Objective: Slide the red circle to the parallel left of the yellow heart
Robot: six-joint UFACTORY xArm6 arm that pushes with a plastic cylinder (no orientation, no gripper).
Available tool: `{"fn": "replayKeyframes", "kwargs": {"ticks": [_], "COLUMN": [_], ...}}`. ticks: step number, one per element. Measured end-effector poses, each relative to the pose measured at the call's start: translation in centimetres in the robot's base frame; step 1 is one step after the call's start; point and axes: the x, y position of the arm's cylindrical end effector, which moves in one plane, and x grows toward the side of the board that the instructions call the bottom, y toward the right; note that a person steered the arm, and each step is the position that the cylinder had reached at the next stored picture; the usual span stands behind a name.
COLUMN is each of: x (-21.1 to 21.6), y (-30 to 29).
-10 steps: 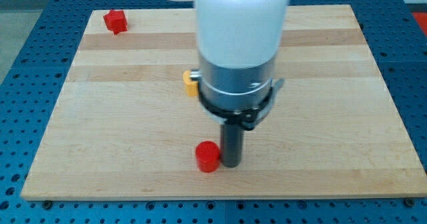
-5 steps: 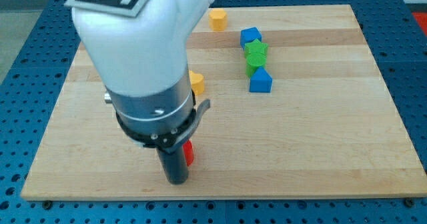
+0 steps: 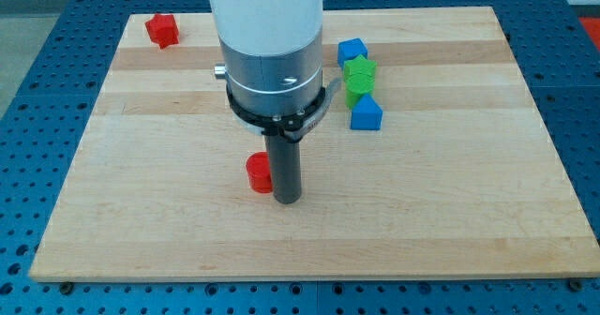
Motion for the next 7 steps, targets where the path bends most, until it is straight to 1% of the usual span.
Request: {"fn": "replayKeyframes", "kwargs": {"ticks": [2,3,4,5,6,7], "x": [-0.7,-1.2,-1.5,-2.8,-3.8,-5.2], "y": [-6.1,-6.2,-4.2,-4.3,-6.7,-7.4]}}
